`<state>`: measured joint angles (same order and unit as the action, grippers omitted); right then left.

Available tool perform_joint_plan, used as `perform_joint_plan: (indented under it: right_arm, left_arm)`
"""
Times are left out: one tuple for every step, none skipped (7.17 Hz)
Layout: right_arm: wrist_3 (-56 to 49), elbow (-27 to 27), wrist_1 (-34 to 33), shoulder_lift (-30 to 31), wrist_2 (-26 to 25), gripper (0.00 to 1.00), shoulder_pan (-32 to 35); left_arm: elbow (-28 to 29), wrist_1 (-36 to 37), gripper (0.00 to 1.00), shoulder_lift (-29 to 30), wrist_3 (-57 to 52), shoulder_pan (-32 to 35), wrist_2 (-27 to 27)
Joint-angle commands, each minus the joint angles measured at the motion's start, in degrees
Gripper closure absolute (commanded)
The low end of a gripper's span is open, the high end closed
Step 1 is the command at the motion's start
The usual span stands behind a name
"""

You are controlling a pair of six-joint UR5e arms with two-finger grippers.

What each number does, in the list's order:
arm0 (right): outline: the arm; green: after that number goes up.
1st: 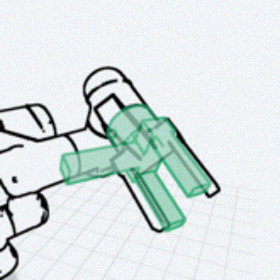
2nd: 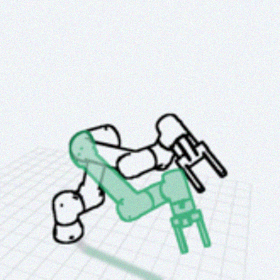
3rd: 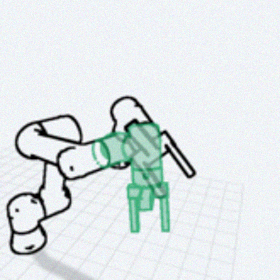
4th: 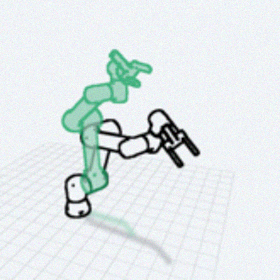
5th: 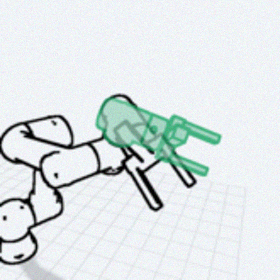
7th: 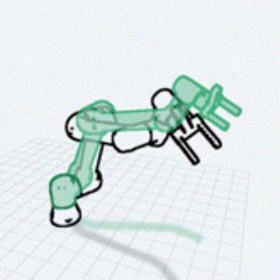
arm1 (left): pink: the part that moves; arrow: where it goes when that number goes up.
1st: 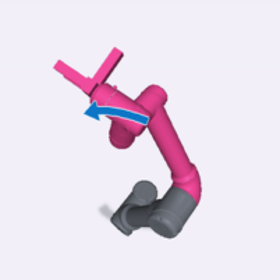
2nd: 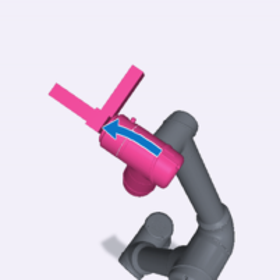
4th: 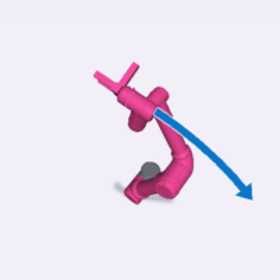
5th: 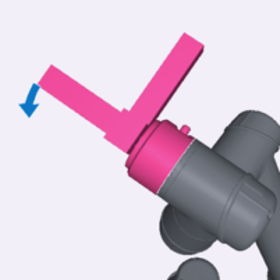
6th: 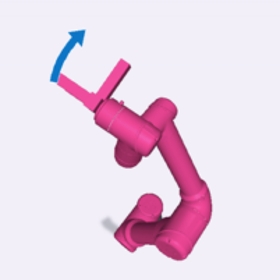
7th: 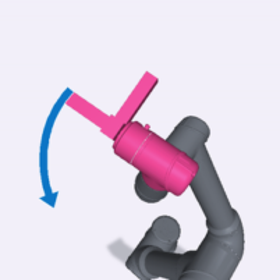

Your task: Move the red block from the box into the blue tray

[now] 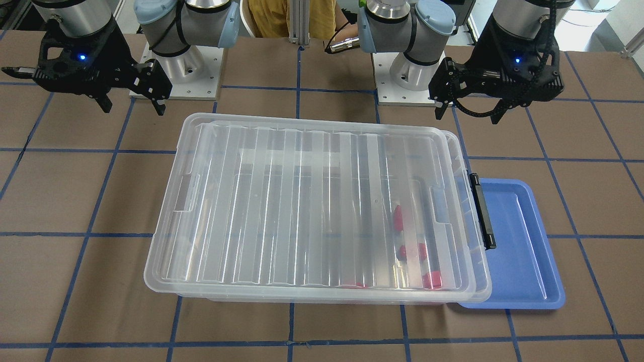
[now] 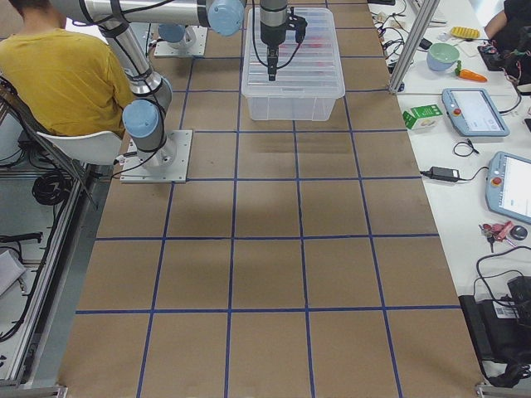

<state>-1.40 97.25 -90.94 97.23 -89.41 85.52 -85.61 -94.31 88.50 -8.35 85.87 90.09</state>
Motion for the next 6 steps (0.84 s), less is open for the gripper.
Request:
perform_joint_plan:
  right_arm:
    - [0.0,0.0,0.1,0.0,-0.1,0.0,0.1]
    - [-0.9,0.0,0.0,0.0,0.0,0.0,0.1]
    - [-0.8,-0.3,0.0,-0.2,-0.1,0.0,0.1]
    - [-0.9,0.0,-0.4,-0.5,-0.1,0.0,0.1]
    - [-0.7,0.1,-1.8,-2.1,0.5,0.0,0.1]
    - [-0.4,0.2,-7.4,-6.7,0.4,0.0,0.2]
  left_arm:
    - [0.0,0.0,0.0,0.0,0.0,0.0,0.0]
    - [0.0,0.0,0.0,0.0,0.0,0.0,0.0]
    - [0.0,0.4,0.0,0.1,0.0,0.0,0.0]
    - [0.0,0.4,0.0,0.1,0.0,0.0,0.0]
    - [0.0,0.4,0.0,0.1,0.0,0.0,0.0]
    - [0.0,0.4,0.0,0.1,-0.1,0.0,0.0]
